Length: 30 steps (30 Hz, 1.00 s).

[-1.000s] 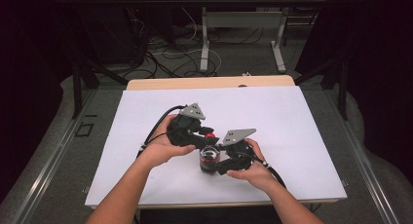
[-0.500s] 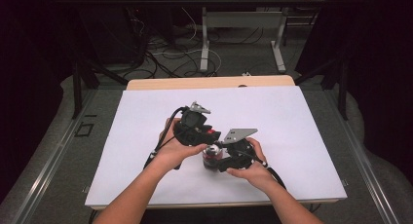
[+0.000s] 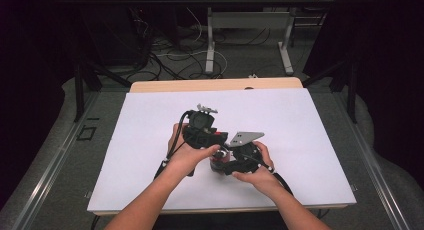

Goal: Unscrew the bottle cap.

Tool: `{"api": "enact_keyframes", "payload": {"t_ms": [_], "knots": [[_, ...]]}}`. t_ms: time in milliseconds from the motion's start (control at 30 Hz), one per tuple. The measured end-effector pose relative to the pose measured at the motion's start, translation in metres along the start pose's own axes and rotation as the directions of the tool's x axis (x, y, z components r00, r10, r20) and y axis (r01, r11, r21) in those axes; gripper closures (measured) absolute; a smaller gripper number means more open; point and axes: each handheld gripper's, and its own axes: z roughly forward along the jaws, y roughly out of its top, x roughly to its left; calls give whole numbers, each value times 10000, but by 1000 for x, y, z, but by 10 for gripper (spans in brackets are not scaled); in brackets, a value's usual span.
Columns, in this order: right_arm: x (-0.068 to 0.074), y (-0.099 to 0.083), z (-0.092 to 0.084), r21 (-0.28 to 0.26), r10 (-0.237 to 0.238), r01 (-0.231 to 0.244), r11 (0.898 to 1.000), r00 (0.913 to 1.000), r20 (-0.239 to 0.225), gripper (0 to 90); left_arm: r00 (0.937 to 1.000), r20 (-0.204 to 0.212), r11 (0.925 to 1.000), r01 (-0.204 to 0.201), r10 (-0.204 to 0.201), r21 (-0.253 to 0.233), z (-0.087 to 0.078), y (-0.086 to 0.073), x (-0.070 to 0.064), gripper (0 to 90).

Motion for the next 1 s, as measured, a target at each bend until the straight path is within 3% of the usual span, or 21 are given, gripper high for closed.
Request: {"api": "enact_keyframes", "payload": {"t_ms": [67,133,200,300,333,400,467,567,633,733,767,833,900,967,1000], "knots": [[0,0,-1,19,31,-30,10000,10000,-91,310,9991,136,9991,-396,398,-171,-2,1,3,466],[-2,0,-1,-148,43,-45,9999,9999,-121,310,9977,112,9974,-666,669,-272,-4,2,5,443],[-2,1,-2,-133,66,-69,9999,9997,-220,310,9952,350,9954,-904,916,-325,-6,3,9,415],[-2,1,-3,-133,77,-82,9999,9994,-345,310,9851,814,9882,-1488,1514,-371,-10,4,16,396],[-2,1,-3,-196,83,-89,9998,9994,-337,310,9768,1022,9820,-1857,1884,-355,-12,4,20,396],[-3,1,-3,-231,-52,41,9997,9989,-461,310,9639,1403,9738,-2212,2264,-520,-14,4,23,382],[-3,2,-4,-252,-93,76,9997,9978,-649,310,9438,1746,9597,-2732,2807,-664,-15,3,25,382],[-2,2,-4,-260,-102,77,9996,9952,-969,309,9053,2247,9325,-3549,3606,-668,-17,2,29,388],[-2,2,-5,-290,-202,170,9994,9933,-1138,309,8831,2554,9179,-3929,3935,-556,-18,1,30,411],[-1,3,-5,-215,-307,280,9994,9906,-1333,310,8583,2791,9003,-4305,4306,-649,-17,1,33,450],[-1,3,-4,-282,-372,337,9990,9901,-1351,309,8578,2838,9017,-4261,4284,-734,-16,1,33,453],[0,3,-5,-118,-450,438,9990,9878,-1488,309,8462,3077,8966,-4385,4351,-617,-15,2,36,473],[2,3,-4,-244,-498,467,9986,9871,-1518,309,8457,3172,8992,-4331,4292,-619,-13,1,37,482],[3,2,-3,-363,-567,516,9980,9859,-1572,310,8408,3216,8940,-4457,4355,-457,-13,2,38,517],[3,3,-4,-110,-604,594,9982,9845,-1648,310,8431,3223,8966,-4407,4304,-445,-12,1,37,524]]}}
